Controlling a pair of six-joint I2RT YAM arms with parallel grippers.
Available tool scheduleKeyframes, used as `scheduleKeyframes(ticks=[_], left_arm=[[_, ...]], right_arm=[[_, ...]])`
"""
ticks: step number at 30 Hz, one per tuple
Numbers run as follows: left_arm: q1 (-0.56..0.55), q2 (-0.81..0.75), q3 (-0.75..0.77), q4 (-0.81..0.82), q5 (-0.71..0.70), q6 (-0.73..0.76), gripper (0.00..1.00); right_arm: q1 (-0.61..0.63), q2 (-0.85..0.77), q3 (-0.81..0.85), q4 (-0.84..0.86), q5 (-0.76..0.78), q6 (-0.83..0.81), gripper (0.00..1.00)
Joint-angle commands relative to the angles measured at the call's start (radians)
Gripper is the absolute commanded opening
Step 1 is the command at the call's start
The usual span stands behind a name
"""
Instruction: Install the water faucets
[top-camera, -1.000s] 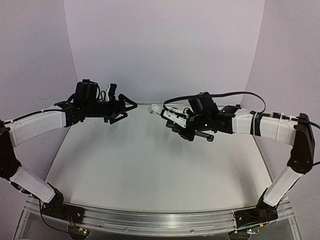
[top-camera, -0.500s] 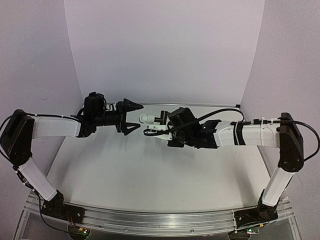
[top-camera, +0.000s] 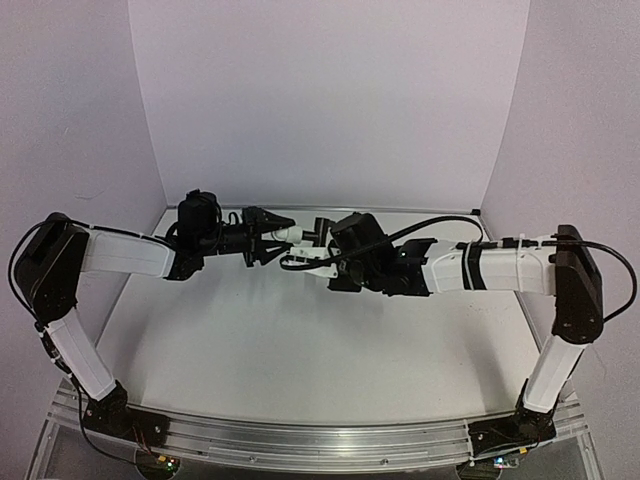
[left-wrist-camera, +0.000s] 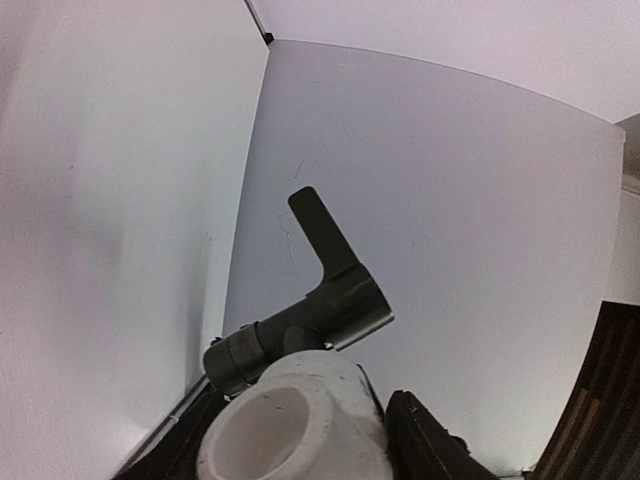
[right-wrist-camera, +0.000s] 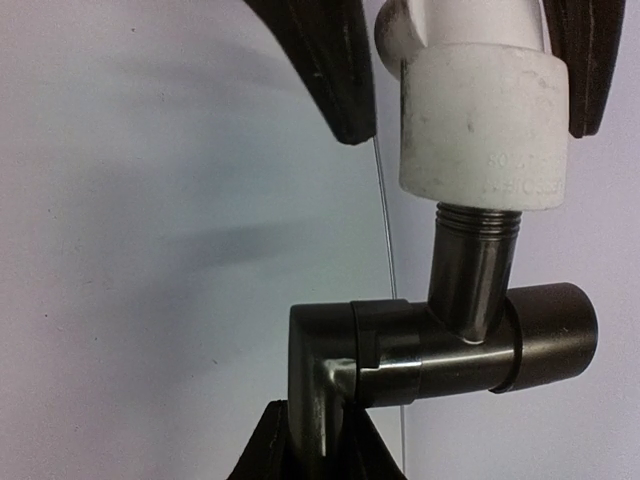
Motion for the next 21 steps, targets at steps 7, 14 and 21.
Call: scheduleKeyframes(ticks=[7,14,21], left_arm=[[-0.002,-0.008,0.105,-0.109,0.059,0.28,0.23],[-0.003,-0.033,0.205,-0.384,0.084,0.653,0.18],[-0.003,-0.097,0.191,-0.377,0.164,0.871,0.14]], right_arm=[[0.007,-0.034,0.097,-0.073,-0.287,0.159,0.0],[-0.08,-0.1,0.142,-0.209,-0.873,0.31,0.0],[-0.208,-0.114,0.173,-0.219,-1.52,0.433,0.0]])
